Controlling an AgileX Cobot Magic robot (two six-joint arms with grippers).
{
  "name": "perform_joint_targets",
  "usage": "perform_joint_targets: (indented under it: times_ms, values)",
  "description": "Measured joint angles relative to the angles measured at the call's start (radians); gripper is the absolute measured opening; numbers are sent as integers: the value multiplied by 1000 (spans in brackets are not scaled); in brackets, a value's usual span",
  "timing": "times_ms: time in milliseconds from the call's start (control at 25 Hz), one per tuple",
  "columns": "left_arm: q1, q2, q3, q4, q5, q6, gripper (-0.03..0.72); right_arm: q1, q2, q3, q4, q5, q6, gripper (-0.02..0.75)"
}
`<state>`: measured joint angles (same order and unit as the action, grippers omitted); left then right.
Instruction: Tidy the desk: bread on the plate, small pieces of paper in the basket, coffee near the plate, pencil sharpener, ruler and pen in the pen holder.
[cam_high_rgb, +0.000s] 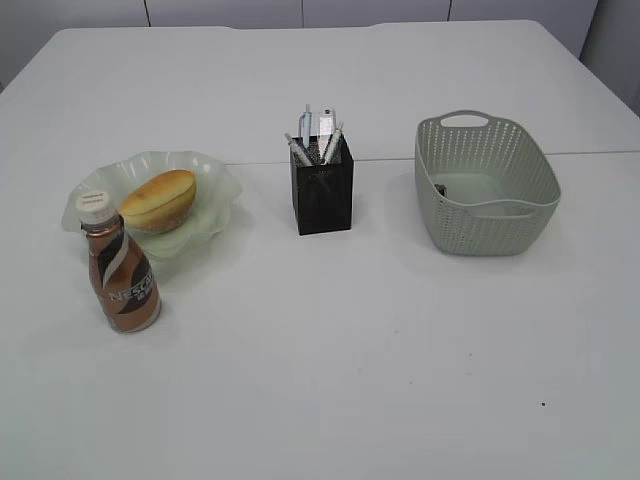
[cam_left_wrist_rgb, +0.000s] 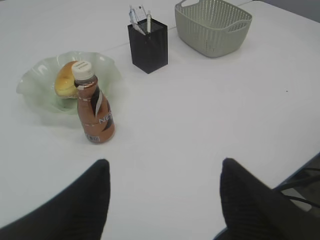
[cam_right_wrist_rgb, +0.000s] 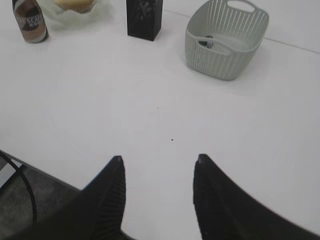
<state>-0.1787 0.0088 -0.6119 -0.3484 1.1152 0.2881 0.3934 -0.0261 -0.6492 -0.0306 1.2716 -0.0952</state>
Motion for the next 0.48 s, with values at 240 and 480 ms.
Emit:
perform_joint_targets:
  times_ms: [240,480]
  values:
    - [0,0,79,-13,-9,41,497,0,0,128,20,-53,-1,346]
    - [0,0,89,52,32,55,497,0,0,159,31,-100,24,342]
